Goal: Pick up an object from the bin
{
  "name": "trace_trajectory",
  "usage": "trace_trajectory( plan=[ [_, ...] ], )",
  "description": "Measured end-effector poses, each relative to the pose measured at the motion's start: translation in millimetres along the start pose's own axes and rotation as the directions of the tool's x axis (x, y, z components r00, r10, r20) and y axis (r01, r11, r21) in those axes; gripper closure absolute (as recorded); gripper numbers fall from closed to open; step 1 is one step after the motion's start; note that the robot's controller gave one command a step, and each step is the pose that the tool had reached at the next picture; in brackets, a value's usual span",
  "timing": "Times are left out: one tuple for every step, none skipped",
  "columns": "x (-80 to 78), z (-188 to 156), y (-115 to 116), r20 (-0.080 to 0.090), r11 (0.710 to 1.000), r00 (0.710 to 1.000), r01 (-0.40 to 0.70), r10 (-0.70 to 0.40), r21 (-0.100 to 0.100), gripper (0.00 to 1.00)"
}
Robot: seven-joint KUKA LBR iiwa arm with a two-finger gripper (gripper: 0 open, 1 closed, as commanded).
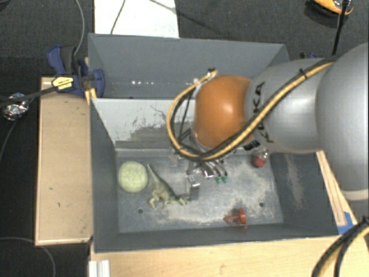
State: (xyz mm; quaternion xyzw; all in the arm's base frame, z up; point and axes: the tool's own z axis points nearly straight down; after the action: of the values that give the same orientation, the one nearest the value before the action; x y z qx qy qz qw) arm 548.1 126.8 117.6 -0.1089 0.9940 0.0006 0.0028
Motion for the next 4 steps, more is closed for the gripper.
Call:
trace_trajectory(
  plan=[
    [6.2, 26.3, 2.2, -0.002, 0.987, 0.987, 0.161, -0.161, 0.0, 0.0],
    [-6.9, 44.0, 36.1, 0.008, 0.967, 0.967, 0.253, -0.253, 0.003, 1.0],
    [-6.9, 44.0, 36.1, 0.008, 0.968, 0.968, 0.252, -0.252, 0.003, 1.0],
    [-34.0, -28.4, 64.0, 0.021, 0.97, 0.969, 0.245, -0.245, 0.003, 0.0]
  ],
)
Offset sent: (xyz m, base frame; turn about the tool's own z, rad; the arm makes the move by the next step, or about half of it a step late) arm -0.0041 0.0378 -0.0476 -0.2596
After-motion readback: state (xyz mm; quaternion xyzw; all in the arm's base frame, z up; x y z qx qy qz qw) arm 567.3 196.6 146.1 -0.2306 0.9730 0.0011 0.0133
